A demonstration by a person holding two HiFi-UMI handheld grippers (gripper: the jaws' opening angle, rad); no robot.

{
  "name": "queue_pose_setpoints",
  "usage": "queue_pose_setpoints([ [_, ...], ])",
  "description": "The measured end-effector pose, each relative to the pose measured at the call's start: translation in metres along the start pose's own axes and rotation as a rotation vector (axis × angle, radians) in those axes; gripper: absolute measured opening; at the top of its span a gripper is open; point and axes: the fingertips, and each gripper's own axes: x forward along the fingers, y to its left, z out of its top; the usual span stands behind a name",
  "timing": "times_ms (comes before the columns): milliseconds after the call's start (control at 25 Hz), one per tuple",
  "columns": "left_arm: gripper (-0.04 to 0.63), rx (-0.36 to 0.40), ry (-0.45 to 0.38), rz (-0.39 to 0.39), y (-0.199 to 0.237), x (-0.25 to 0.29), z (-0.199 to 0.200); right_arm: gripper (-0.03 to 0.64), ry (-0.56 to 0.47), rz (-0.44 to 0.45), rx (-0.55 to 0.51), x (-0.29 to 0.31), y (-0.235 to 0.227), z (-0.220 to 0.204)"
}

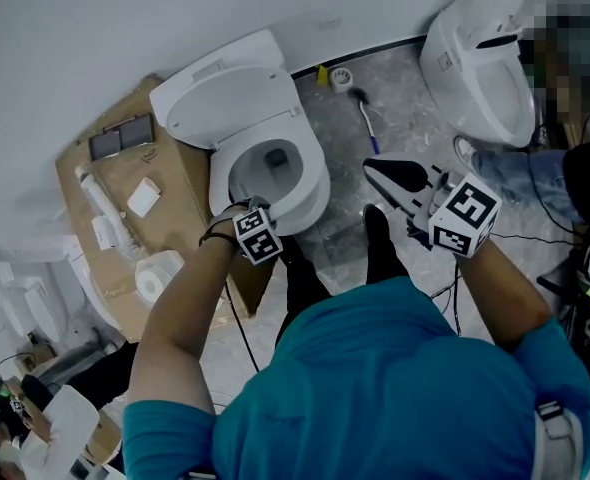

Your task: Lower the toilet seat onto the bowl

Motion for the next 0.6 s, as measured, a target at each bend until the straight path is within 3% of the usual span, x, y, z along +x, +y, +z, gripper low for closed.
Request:
queue_pose_setpoints([
  [600, 0.184, 0.009, 0.023, -0.033, -0.032, 0.049, -0.005, -0.011, 0.042, -0.001, 0.021, 0.015, -0.012, -0.043],
])
